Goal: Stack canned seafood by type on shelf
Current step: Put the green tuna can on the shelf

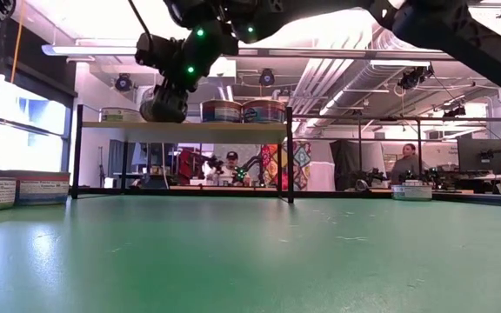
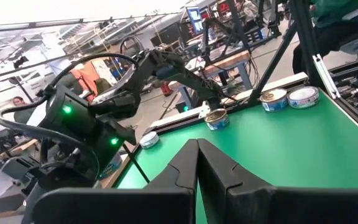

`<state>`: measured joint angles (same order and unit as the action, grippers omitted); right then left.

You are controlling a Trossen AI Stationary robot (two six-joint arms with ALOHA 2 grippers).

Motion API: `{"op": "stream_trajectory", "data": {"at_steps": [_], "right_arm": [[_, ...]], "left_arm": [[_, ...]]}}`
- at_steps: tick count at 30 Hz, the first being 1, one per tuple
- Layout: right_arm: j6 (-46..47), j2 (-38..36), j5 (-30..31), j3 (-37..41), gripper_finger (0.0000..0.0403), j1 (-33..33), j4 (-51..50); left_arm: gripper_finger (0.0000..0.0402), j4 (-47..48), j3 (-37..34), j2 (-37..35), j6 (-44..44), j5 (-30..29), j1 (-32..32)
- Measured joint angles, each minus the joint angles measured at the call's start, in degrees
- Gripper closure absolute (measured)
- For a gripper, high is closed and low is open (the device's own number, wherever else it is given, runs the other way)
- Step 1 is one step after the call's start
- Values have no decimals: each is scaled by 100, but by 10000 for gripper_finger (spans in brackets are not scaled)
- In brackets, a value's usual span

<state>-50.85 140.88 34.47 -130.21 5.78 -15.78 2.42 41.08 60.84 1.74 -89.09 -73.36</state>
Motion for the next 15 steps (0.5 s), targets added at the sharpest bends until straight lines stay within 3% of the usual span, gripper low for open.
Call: {"op": "stream_trajectory", "data": {"at_steps": [6,15], "right_arm": [[585,-15,-641,-214,180,97,-732],[1671,-190,-1927,-474,169,331,-998]], "left_arm": [[402,-2,0,0,-18,1,2],[402,99,0,0,-195,1,2]]}}
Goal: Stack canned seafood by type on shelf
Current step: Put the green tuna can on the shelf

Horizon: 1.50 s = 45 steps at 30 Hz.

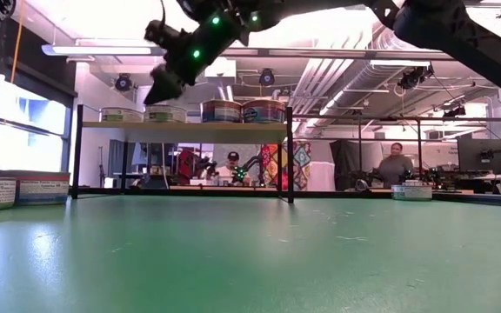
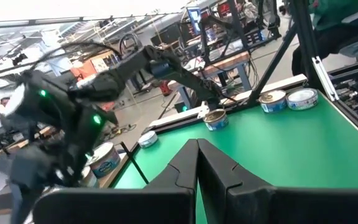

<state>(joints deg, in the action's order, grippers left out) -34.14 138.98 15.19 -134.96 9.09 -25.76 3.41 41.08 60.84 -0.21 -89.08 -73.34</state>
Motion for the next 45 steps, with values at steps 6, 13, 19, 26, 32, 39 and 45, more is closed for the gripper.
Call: {"op": "stream_trajectory", "data": {"at_steps": [6,13,19,26,32,39,45], "right_arm": [[937,-390,-1168,0,189,239,-230],[2167,-486,-1802,-5,322,622,-1048],[2220,-353,-1730,2,389,641,-981],[2226,-201,-1445,2,393,681,-895],[2231,-112,-1122,2,399,700,-563],[2342,100,-1082,-9,402,756,-109],[2317,121,-854,-6,402,728,71]], "left_arm": [[401,267,0,0,-304,-3,0],[401,285,0,0,-365,-4,47],[402,282,0,0,-268,-2,179],[401,281,0,0,-256,-6,215],[402,278,0,0,-258,-8,214],[402,273,0,0,-263,-5,214],[402,263,2,0,-273,-4,214]]}}
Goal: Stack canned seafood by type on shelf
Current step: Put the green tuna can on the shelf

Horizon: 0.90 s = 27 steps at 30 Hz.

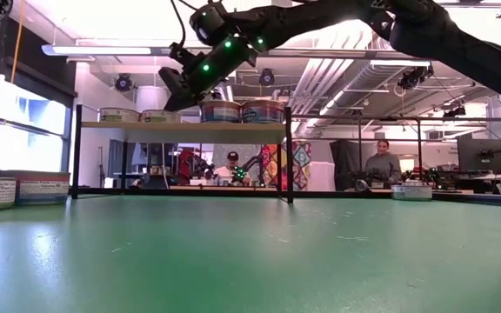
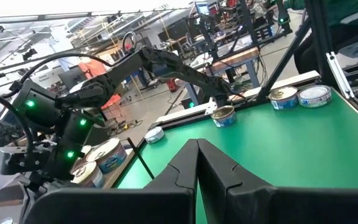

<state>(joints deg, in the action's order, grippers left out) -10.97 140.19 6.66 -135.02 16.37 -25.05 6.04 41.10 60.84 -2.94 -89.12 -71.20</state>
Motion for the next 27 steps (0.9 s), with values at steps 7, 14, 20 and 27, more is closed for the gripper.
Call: {"op": "stream_trajectory", "data": {"at_steps": [7,14,20,27], "right_arm": [[-448,-258,296,21,403,-183,-13],[-876,-953,942,11,403,-797,-1238],[-445,-1157,956,741,403,-1795,-2521],[702,-1397,1567,2598,403,-2968,-1993]], "left_arm": [[402,-7,0,0,-50,-1,-2],[401,-203,0,-386,-127,-80,588],[401,-410,9,-1678,607,1005,2102],[402,1151,635,-2503,433,3658,4925]]}}
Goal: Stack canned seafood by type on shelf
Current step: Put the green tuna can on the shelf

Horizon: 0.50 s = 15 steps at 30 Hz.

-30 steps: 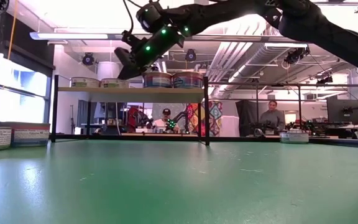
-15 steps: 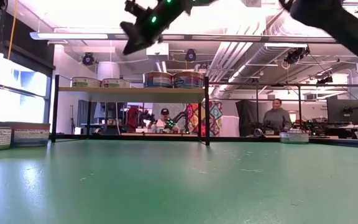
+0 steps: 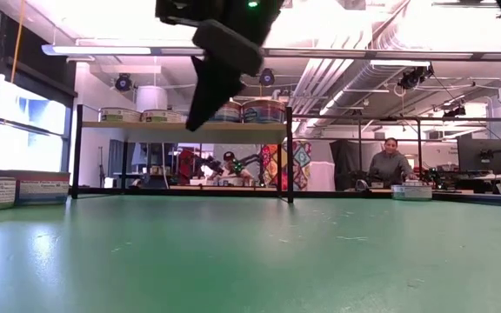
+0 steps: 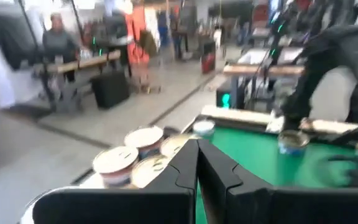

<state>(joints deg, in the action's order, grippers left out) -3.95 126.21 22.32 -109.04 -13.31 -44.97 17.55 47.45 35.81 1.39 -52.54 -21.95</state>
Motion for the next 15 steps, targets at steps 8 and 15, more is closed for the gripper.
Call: {"op": "stream_trajectory", "data": {"at_steps": [8,15], "right_arm": [[1252,-423,1316,732,403,-569,656],[1834,-871,1692,1398,403,-833,811]], "left_arm": [[401,2082,1652,1411,-178,2966,3455],[401,2230,2009,3101,378,4998,5742]]}}
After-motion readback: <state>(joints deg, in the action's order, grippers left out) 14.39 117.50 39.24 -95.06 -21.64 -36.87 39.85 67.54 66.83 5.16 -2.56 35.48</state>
